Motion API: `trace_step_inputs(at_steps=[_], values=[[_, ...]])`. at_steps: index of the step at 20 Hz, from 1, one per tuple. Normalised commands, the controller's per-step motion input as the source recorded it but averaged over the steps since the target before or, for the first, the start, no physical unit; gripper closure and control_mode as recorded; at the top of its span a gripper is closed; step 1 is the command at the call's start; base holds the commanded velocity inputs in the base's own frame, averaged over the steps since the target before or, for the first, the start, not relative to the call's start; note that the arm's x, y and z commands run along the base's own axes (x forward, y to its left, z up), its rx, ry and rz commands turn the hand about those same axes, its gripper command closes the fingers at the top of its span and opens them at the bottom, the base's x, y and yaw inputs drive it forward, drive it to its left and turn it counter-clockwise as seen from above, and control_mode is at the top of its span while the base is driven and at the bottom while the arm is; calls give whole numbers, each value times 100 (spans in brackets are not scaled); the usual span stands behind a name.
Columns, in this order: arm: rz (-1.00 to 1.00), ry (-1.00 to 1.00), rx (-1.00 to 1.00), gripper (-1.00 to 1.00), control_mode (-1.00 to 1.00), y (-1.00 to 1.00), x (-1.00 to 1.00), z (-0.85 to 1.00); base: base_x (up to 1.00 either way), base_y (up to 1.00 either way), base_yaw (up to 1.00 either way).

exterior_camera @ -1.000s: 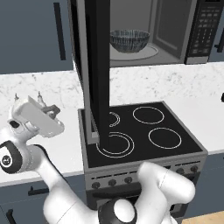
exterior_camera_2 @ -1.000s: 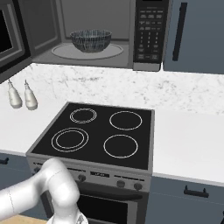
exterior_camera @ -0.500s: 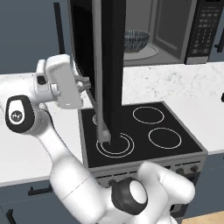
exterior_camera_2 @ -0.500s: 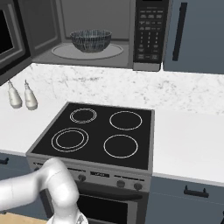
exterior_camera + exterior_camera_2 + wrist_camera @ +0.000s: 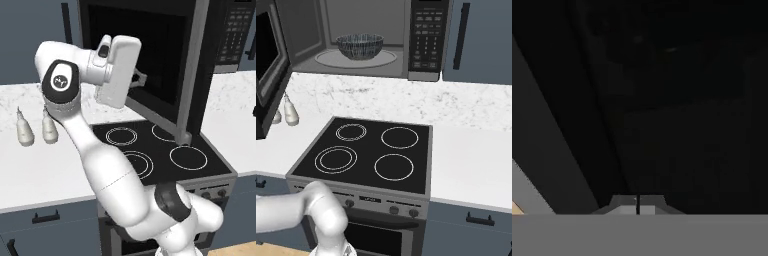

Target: Open the microwave, place the bowl with waffle inside the microwave, then close the microwave door and turn it on.

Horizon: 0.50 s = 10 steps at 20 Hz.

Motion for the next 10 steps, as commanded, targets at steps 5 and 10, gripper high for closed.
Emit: trace_step_inputs(at_steps=[5,10], values=[[2,26,26,100,-100,-100,0,0,0,0,0],[26,27,10,100,-100,-100,0,0,0,0,0]])
